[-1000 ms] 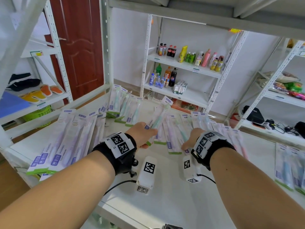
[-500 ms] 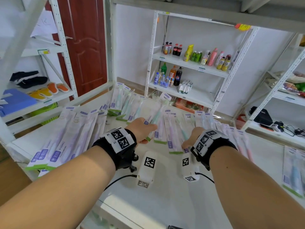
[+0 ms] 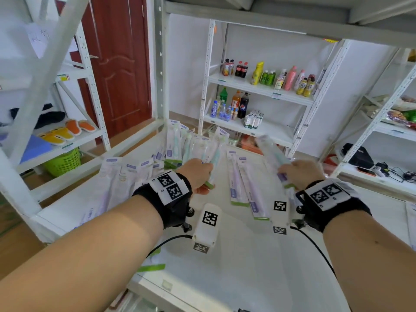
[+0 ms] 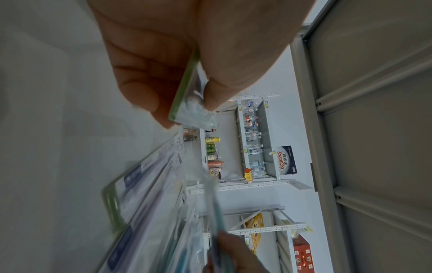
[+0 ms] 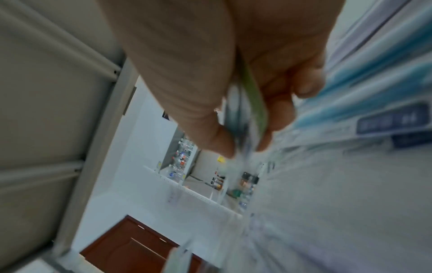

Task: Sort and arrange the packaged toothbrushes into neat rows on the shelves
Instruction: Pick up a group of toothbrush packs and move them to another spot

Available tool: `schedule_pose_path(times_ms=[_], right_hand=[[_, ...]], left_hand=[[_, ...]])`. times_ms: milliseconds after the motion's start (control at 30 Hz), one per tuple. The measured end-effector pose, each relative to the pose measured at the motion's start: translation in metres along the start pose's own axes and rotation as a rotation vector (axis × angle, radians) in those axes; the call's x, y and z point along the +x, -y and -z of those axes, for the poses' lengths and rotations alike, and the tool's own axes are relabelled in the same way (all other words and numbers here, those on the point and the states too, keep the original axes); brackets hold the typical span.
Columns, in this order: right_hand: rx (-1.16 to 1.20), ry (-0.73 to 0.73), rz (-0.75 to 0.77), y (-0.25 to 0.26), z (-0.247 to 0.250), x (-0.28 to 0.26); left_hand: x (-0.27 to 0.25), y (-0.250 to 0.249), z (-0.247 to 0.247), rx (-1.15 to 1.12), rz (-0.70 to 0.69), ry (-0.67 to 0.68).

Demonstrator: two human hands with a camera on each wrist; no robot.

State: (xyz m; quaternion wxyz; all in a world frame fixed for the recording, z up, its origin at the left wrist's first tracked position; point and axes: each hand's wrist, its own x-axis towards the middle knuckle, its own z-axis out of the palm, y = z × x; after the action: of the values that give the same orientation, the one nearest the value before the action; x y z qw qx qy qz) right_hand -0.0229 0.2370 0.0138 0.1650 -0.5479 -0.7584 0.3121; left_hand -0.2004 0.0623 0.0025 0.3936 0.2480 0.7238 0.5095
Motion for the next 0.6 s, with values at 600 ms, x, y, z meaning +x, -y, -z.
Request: schedule_pose_path(times_ms=[600], right_hand=[[-0.126, 0.220, 0.100, 0.120, -0.140, -0.012]], left_hand=[[0.039, 0.006, 0.111, 0.075, 0.064, -0.164]])
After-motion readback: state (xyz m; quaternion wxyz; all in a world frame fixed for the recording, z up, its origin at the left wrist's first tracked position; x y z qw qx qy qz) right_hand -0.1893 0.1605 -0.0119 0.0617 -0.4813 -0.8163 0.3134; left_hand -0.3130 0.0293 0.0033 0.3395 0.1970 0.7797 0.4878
